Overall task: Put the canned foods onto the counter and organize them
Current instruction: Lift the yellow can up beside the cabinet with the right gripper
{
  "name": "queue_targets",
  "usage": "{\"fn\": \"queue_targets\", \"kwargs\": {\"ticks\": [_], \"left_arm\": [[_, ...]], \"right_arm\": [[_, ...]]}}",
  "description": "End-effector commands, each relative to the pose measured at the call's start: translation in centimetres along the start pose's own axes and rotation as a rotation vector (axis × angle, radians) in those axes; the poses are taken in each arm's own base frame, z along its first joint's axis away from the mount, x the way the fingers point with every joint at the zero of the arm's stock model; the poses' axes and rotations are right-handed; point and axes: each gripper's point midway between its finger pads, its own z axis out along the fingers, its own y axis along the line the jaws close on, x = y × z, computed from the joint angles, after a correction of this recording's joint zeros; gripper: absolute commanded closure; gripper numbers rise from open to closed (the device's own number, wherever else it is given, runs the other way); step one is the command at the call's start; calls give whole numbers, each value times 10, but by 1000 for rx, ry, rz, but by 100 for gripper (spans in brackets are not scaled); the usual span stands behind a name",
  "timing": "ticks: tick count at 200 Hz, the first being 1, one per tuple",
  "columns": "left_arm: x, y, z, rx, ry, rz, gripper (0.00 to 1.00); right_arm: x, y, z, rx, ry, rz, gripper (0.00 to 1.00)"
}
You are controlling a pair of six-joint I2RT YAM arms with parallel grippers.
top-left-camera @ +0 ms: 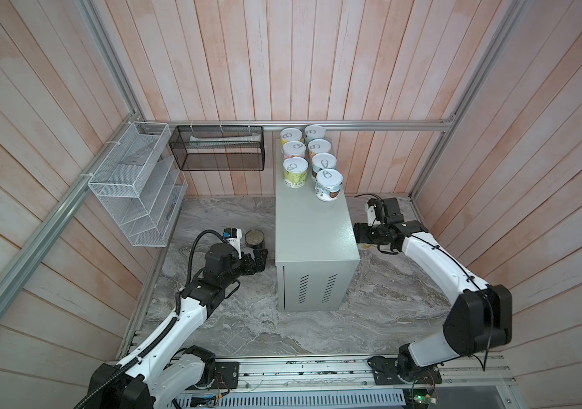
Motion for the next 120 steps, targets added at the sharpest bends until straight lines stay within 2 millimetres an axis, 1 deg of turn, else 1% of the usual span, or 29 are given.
{"fn": "queue_targets", "kwargs": {"ticks": [1, 24, 39, 54, 71, 83, 91, 107, 120], "left_arm": [[-8, 0, -3, -11, -24, 21, 0], [-12, 0, -2, -15, -28, 30, 0], [-14, -1, -2, -13, -30, 32, 0], [-16, -3, -3, -8, -33, 36, 0], [-17, -4, -4, -8, -34, 39, 0], [-17, -6, -4, 3, -27, 50, 0], [-17, -7, -3, 3, -17, 53, 0], [-17, -7, -3, 0, -5, 63, 0], [-18, -7, -4, -3, -4, 66, 0]], "right_arm": [[3, -3, -46, 30, 2, -38, 100], [-16, -3, -101, 43, -79, -42, 100], [-33, 5, -141, 23, -144, -48, 100], [-48, 22, -179, -28, -212, -66, 100], [-61, 50, -215, -112, -267, -112, 100], [-62, 78, -228, -174, -278, -168, 100], [-62, 95, -230, -198, -274, -201, 100], [-57, 129, -228, -229, -251, -275, 100], [-52, 153, -222, -234, -233, -331, 100]]}}
